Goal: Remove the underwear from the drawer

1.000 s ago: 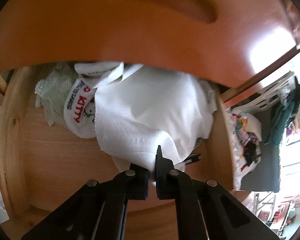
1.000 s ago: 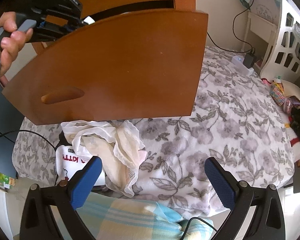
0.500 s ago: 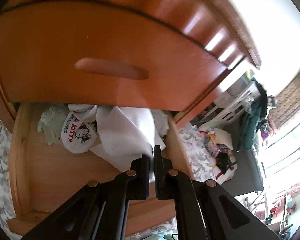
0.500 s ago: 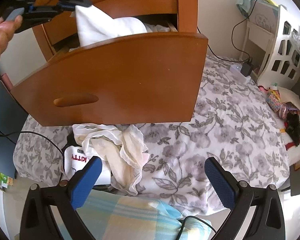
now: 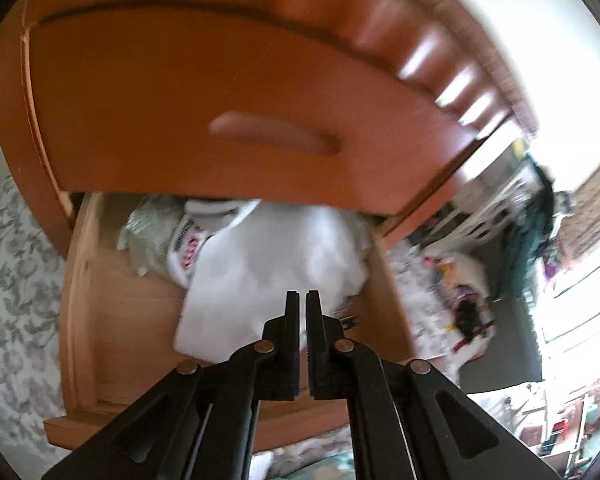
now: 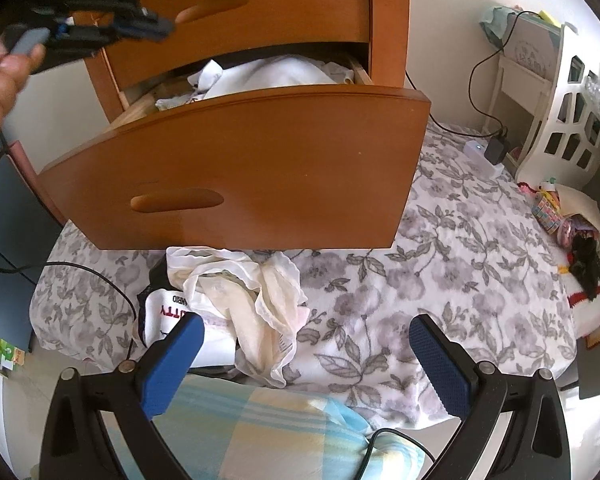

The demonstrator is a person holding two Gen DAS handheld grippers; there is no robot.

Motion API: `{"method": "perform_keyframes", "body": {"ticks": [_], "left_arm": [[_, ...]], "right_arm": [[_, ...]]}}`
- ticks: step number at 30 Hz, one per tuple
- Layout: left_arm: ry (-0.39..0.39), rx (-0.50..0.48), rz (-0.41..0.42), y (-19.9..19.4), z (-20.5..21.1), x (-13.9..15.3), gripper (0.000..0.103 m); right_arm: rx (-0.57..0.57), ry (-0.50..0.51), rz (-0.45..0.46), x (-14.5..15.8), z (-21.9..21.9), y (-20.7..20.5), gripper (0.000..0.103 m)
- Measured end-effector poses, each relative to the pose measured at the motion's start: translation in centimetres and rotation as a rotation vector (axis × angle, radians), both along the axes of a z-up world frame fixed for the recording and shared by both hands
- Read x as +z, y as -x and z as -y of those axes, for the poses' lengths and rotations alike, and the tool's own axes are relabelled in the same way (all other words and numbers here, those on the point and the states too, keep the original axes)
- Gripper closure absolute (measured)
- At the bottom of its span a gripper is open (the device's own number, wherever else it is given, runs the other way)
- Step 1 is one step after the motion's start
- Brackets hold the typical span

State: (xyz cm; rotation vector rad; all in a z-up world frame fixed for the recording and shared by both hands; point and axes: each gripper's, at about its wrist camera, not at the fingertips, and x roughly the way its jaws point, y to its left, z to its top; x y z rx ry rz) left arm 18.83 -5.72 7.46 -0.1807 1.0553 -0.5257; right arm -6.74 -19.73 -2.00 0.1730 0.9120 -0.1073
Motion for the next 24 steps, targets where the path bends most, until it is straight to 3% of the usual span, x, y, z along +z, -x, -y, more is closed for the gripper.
{"method": "perform_keyframes", "body": {"ticks": [2, 3, 4, 7, 12, 17, 24], "left_arm": [[-0.067, 0.020, -0.050, -1.2, 0.5, -1.7, 0.085], [-0.096, 0.032, -0.067, -1.6, 0.3, -2.3, 0.066], [-0.122, 0.029, -0.089, -2.0, 0.5, -3.1, 0.053], [-0.178, -0.048, -0.156, -2.6, 2.2, -5.2, 0.051], [-0.372, -0.203, -0.217, -2.8, 6.1, -8.3, 0.044], [-0.504, -0.279, -0.257, -3.1, 8.0, -10.6, 0.042], [-0.621, -0.320, -0.268, -3.3, 9.0, -12.4, 0.042]], "right_arm": [[-0.002, -0.002, -0.001, 0.0, 0.0, 0.0, 0.000], [-0.004, -0.004, -0.003, -0.1, 0.1, 0.0, 0.000], [-0.006, -0.006, -0.006, -0.1, 0.2, -0.1, 0.000], [-0.014, -0.015, -0.018, -0.5, 0.8, -0.4, 0.000], [-0.021, -0.026, -0.030, -1.1, 1.5, -0.8, 0.000], [-0.029, -0.035, -0.046, -1.8, 2.1, -1.2, 0.000], [-0.026, -0.042, -0.055, -2.3, 2.2, -1.5, 0.000]]}}
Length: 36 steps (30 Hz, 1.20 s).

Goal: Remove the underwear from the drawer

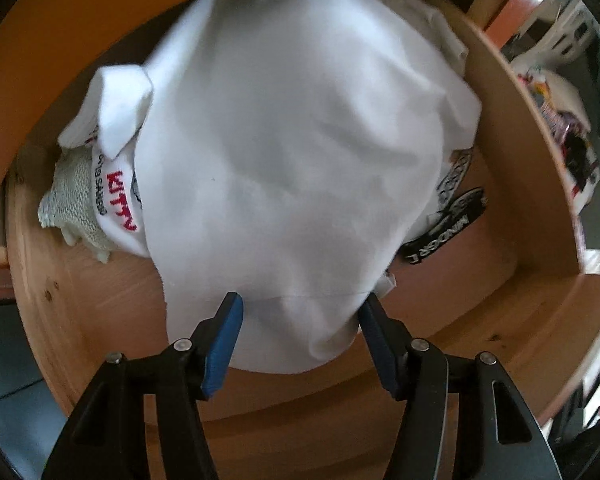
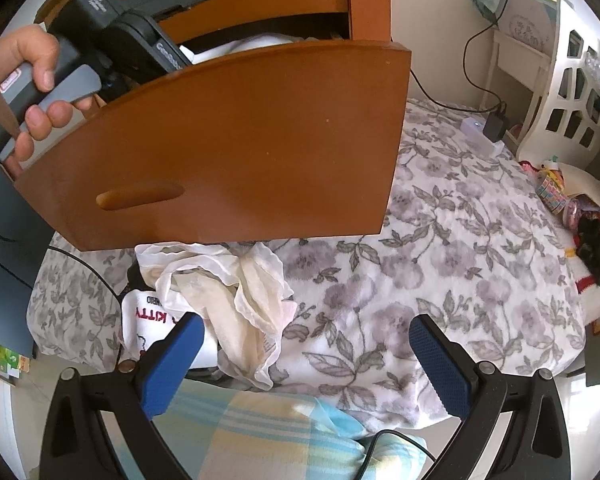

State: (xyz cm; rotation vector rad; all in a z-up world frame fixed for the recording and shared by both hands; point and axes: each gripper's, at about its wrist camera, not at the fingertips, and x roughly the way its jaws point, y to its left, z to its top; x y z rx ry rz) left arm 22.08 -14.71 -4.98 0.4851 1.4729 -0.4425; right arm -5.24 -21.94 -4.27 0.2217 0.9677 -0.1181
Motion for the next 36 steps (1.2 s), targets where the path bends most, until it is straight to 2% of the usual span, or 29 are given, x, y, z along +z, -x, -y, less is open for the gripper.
{"method": "perform_keyframes", "body": {"ticks": [3, 5, 7, 12, 17, 20, 27, 29, 30, 33, 36], "left_arm": [[-0.027, -0.021, 0.006, 0.2, 0.1, -0.4, 0.042], [-0.026, -0.039, 0.010, 0.4, 0.1, -0.5, 0.051], [0.006, -0.043, 0.000, 0.9, 0.5, -0.5, 0.070], [0.063, 0.028, 0.048, 0.5, -0.6, 0.5, 0.095], [0.141, 0.124, 0.172, 0.6, -2.8, 3.0, 0.099], [0.153, 0.170, 0.263, 1.1, -4.8, 4.6, 0.100], [0.205, 0.307, 0.385, 2.5, -9.3, 7.2, 0.101], [0.220, 0.321, 0.395, 3.5, -10.1, 7.6, 0.102], [0.219, 0.323, 0.399, 2.5, -10.0, 7.8, 0.102], [0.226, 0.336, 0.418, 2.8, -11.0, 7.9, 0.102], [0.249, 0.326, 0.386, 2.2, -12.1, 7.7, 0.102]], "right_arm": [[-0.005, -0.003, -0.003, -0.1, 0.1, -0.1, 0.000], [-0.007, -0.004, -0.003, -0.1, 0.2, -0.1, 0.000], [-0.007, -0.003, -0.003, -0.1, 0.2, -0.1, 0.000], [-0.006, -0.002, -0.001, -0.1, 0.2, -0.1, 0.000], [-0.014, -0.003, 0.002, -0.1, 0.3, -0.1, 0.000], [-0.012, -0.002, 0.004, 0.0, 0.2, 0.0, 0.000], [-0.006, 0.004, 0.011, 0.3, -0.2, 0.2, 0.000], [-0.005, 0.006, 0.011, 0.3, -0.3, 0.2, 0.000], [-0.004, 0.006, 0.011, 0.4, -0.4, 0.3, 0.000], [0.003, 0.010, 0.016, 0.7, -0.7, 0.4, 0.000], [0.002, 0.011, 0.013, 0.7, -0.8, 0.4, 0.000]]}}
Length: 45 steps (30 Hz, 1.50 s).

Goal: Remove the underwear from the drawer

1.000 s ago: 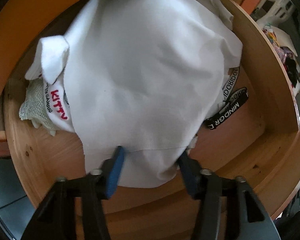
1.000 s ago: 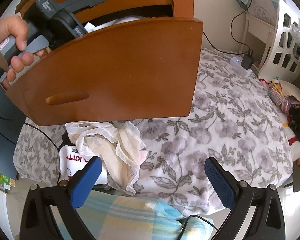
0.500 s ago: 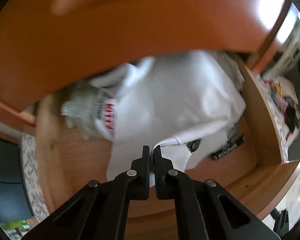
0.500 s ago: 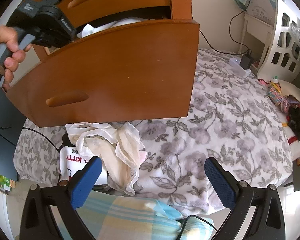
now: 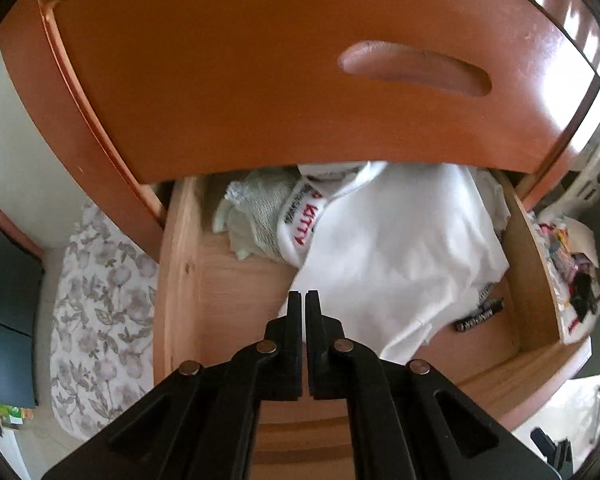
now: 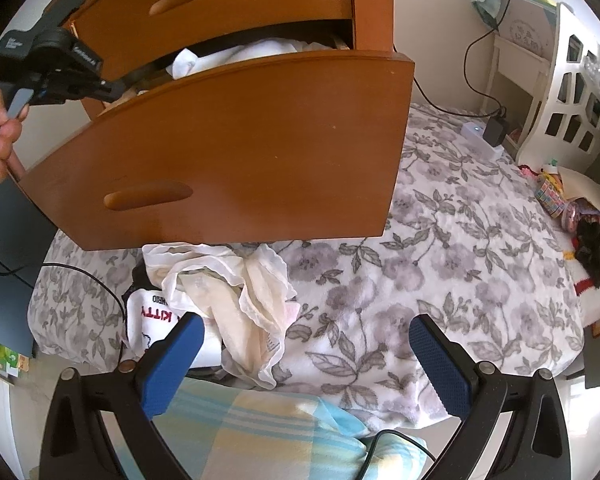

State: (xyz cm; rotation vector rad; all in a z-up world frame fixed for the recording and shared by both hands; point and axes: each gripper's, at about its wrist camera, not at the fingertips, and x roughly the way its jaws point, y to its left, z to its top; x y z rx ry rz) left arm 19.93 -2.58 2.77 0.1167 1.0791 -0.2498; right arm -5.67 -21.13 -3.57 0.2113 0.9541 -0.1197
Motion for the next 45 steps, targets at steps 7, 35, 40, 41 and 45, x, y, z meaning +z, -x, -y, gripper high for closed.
{"method": "perform_keyframes", "body": {"ticks": [7, 35, 40, 41, 45], "left_arm": [[0.021, -0.123, -0.101, -1.4, 3.7, -1.5, 0.093], [-0.528, -0.441, -0.160, -3.4, 15.6, -6.7, 0.087], [-0.516, -0.403, -0.023, -3.1, 14.3, -3.5, 0.089], [-0.497, -0.370, 0.007, -3.2, 13.7, -2.5, 0.089], [-0.400, -0.263, 0.063, -2.6, 11.5, 0.2, 0.090]], "right_arm": [[0.015, 0.004, -0.001, 0.1, -0.4, 0.0, 0.000], [-0.021, -0.029, -0.038, -1.6, 1.7, -0.8, 0.000], [-0.029, -0.032, -0.038, -1.7, 1.9, -0.8, 0.000], [-0.029, -0.032, -0.037, -1.7, 1.8, -0.8, 0.000], [-0.026, -0.031, -0.031, -1.6, 1.8, -0.8, 0.000]]}}
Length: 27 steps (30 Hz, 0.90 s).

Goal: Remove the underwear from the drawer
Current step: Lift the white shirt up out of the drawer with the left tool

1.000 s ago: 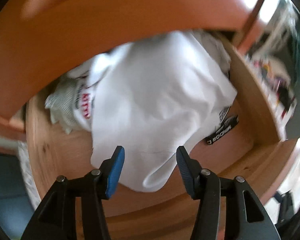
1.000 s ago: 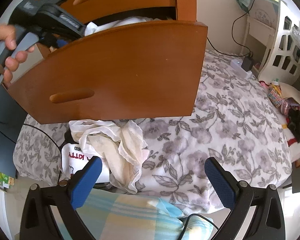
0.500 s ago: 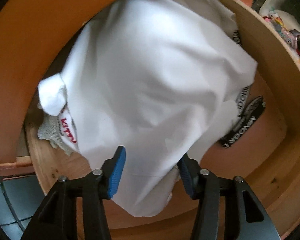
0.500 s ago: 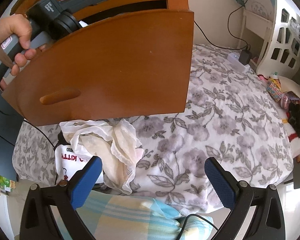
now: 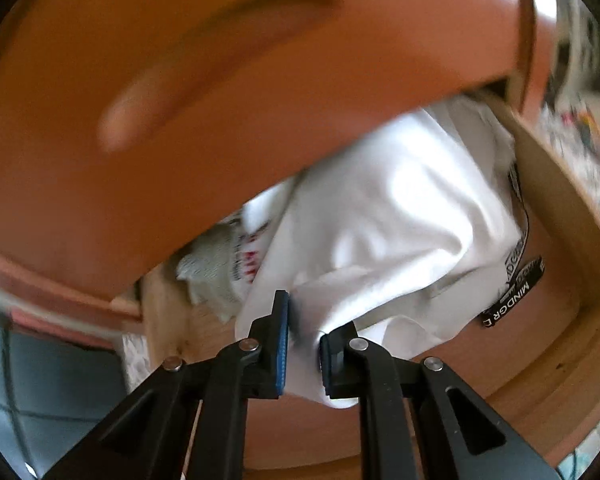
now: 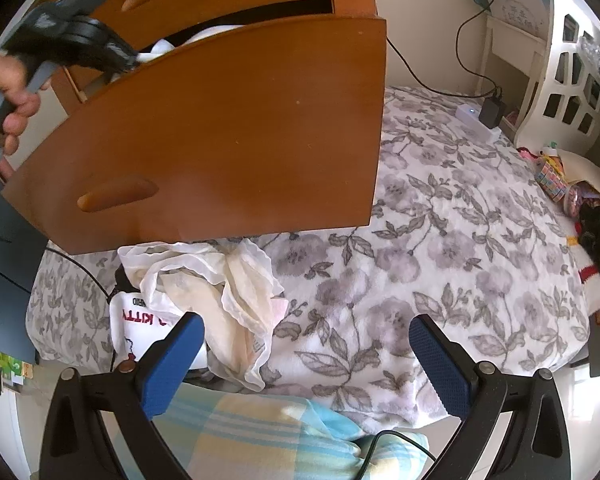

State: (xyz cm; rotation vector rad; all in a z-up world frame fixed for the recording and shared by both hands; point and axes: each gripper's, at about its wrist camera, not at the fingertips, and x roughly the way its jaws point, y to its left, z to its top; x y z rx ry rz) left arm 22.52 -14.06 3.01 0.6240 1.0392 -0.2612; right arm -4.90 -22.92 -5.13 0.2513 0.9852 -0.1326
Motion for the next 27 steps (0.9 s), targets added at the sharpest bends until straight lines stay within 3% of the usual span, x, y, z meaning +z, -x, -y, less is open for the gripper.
{"method": "perform_keyframes", "body": {"ticks": [5, 9, 18, 27], "left_arm": [[0.111, 0.132, 0.051, 0.2, -4.5, 2.4, 0.096], [0.171, 0.180, 0.099, 1.3, -6.2, 3.8, 0.097], [0.305, 0.306, 0.181, 3.0, -11.7, 4.3, 0.097], [0.505, 0.243, 0.245, 4.3, -13.0, 8.9, 0.097]], "right_arm": [[-0.004, 0.001, 0.003, 0.1, -0.1, 0.1, 0.000], [0.013, 0.007, 0.011, 0.5, -0.6, 0.2, 0.000], [0.003, 0.016, 0.023, 1.0, -0.7, 0.5, 0.000], [0.020, 0.026, 0.032, 1.6, -1.6, 0.7, 0.000]]}}
